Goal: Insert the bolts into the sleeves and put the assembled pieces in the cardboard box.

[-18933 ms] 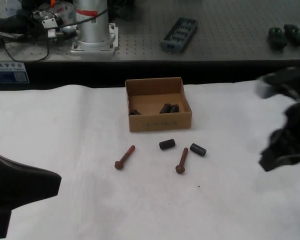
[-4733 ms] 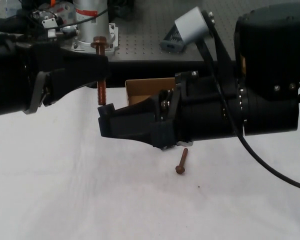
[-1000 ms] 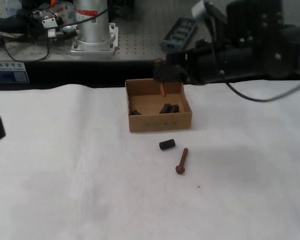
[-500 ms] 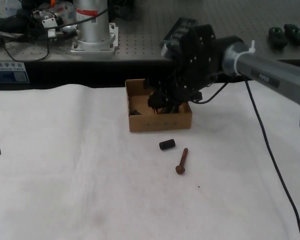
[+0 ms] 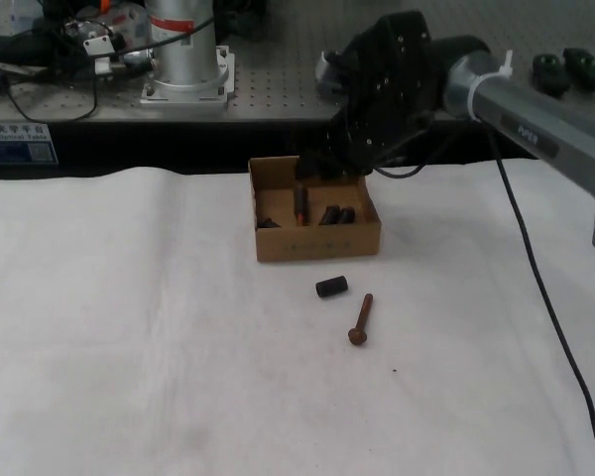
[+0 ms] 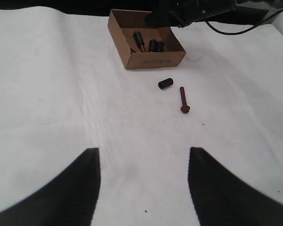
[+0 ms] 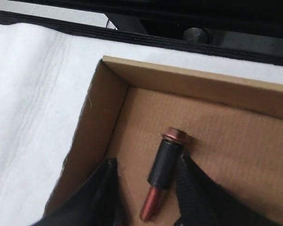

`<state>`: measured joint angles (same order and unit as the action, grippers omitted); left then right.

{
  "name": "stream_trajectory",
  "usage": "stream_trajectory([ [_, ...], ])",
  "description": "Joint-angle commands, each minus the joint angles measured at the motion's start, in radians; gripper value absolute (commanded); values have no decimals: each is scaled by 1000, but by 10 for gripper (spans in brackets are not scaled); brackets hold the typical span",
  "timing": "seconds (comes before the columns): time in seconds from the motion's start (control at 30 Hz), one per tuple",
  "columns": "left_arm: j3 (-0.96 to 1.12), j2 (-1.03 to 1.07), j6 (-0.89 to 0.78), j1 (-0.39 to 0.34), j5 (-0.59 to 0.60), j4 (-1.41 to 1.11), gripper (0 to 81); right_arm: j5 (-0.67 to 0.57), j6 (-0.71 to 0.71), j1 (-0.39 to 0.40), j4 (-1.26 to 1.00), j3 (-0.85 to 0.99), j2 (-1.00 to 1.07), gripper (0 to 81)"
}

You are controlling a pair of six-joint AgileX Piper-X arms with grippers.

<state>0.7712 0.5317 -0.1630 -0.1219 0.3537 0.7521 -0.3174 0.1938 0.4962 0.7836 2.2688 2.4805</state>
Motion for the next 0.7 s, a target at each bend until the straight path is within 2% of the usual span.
stream_trajectory([
  [0.0,4,-8,14,2,-12,1,407,1,-16,-1,18,19,-20,284],
  [0.2,4,-8,14,2,-12,1,407,-2,-19,2,104,18,-62,284],
  [0.37,4,-8,16,2,-12,1,407,-4,-137,8,353,18,-134,284],
  [0.5,4,-8,61,2,-12,1,407,94,-234,16,570,18,-190,284],
  [0.67,4,7,89,2,-12,1,407,106,-234,36,656,3,-268,284],
])
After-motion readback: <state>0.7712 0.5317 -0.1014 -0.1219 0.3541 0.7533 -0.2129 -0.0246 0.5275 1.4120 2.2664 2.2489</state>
